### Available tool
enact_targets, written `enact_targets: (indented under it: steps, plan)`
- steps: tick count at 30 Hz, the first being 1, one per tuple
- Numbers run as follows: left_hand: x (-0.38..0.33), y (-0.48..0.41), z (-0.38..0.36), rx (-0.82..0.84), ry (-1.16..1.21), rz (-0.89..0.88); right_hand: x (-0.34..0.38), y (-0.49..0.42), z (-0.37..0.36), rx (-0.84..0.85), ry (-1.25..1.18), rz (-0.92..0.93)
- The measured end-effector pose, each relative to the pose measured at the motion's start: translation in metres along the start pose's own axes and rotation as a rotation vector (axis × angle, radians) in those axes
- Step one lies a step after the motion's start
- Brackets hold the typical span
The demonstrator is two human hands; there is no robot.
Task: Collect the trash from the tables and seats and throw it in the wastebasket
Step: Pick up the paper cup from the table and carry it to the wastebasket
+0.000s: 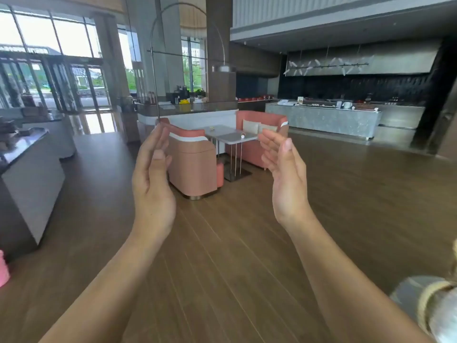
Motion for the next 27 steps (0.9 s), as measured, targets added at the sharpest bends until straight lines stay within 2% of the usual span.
enact_targets:
  steps: [6, 16, 27]
  plan:
    - [0.078, -0.007, -0.047, 0.052, 0.012, 0.113, -0.054, -0.041, 0.03, -0.066, 0.042, -0.068]
    - [0.243, -0.018, -0.158, 0.128, 0.069, 0.154, -0.185, -0.156, 0.122, -0.098, 0.059, -0.072]
    - [0.406, -0.045, -0.283, 0.169, 0.095, 0.234, -0.303, -0.282, 0.218, -0.112, 0.11, -0.164]
Point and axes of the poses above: each hand's wrist, its own y-axis away from the middle knuckle, its own z-axis out of the back of the hand, x = y × z, the point moved 2 cm from there along -y, towards the middle knuckle, and after that the axes turned 7 degrees about -z, right-handed, at the moved point
